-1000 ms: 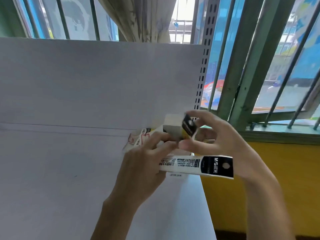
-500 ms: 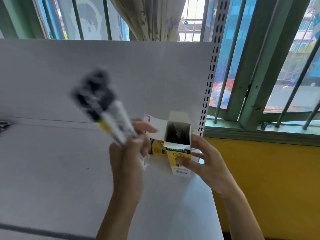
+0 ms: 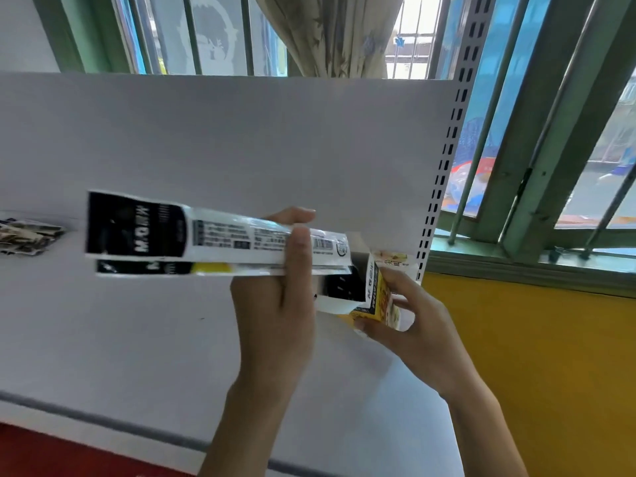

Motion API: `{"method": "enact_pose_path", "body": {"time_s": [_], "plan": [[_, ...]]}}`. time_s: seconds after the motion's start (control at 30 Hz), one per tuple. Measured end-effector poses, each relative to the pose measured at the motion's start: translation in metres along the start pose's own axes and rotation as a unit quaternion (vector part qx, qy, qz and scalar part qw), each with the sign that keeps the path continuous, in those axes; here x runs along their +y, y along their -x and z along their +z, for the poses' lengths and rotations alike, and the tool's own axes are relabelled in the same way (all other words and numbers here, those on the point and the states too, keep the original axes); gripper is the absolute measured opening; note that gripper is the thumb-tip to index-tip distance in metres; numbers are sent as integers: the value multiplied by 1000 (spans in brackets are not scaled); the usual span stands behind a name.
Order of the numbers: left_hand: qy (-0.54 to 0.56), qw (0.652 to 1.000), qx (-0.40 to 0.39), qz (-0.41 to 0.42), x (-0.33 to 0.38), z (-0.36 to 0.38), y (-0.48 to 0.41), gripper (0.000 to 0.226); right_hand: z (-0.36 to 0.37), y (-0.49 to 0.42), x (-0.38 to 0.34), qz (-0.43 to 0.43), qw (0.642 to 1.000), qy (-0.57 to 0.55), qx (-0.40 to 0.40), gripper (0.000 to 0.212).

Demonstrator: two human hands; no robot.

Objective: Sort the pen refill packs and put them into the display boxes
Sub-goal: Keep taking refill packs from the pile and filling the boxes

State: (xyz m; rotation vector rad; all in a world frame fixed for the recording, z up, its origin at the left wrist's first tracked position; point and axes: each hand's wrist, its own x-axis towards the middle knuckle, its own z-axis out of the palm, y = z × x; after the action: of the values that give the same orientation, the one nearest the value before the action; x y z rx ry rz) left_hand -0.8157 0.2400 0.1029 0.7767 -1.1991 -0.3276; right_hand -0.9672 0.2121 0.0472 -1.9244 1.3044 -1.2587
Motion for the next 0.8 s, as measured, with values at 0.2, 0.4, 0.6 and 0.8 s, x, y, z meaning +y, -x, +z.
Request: {"method": "enact_pose_path", "body": {"time_s": [0.2, 0.4, 0.6, 0.8], "plan": [[5, 1000, -11, -18, -16, 0, 7, 20, 4, -1, -1, 11, 1000, 13, -1, 61], [25, 999, -35, -25, -17, -4, 7, 13, 6, -3, -2, 6, 1000, 23, -3, 59], [-2, 988, -143, -57, -23, -11, 4, 9, 9, -2, -3, -5, 999, 37, -14, 58], [-38, 997, -17, -71, -14, -16, 0, 50, 14, -4, -6, -4, 998, 62, -12, 63]]}}
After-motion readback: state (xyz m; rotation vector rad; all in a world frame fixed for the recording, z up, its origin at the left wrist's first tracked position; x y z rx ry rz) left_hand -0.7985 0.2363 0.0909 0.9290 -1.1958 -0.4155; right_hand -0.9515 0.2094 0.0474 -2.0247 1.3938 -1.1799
